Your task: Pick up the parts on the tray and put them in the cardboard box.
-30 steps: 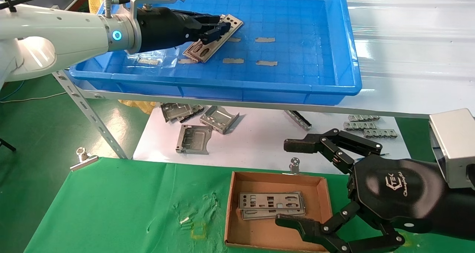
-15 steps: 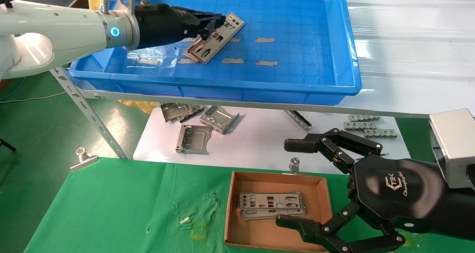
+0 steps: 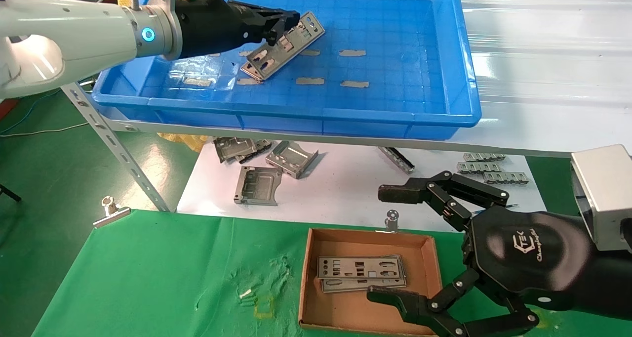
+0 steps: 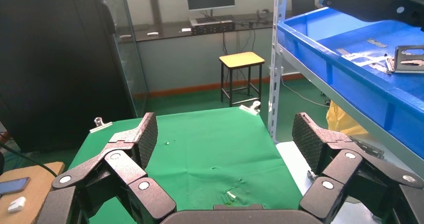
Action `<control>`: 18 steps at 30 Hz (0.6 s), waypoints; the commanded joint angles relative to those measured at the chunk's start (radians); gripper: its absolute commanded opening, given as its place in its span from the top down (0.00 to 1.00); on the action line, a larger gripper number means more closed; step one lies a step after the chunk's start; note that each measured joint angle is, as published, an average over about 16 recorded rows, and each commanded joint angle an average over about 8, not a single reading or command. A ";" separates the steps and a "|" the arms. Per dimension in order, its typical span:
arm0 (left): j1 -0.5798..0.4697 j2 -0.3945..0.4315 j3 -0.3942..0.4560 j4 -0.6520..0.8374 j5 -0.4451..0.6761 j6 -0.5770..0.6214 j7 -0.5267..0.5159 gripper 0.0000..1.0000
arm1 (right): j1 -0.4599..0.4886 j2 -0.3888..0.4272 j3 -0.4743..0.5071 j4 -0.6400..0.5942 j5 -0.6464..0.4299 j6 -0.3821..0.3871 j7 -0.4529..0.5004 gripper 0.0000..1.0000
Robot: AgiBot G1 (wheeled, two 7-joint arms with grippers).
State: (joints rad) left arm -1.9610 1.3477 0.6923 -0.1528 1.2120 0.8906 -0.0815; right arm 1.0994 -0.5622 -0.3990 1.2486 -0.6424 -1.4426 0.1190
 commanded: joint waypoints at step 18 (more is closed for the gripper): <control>-0.038 -0.002 0.007 0.011 -0.032 0.056 0.030 1.00 | 0.000 0.000 0.000 0.000 0.000 0.000 0.000 0.00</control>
State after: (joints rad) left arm -1.9991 1.3451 0.6991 -0.1417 1.1793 0.9474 -0.0510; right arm 1.0994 -0.5622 -0.3991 1.2486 -0.6424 -1.4426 0.1190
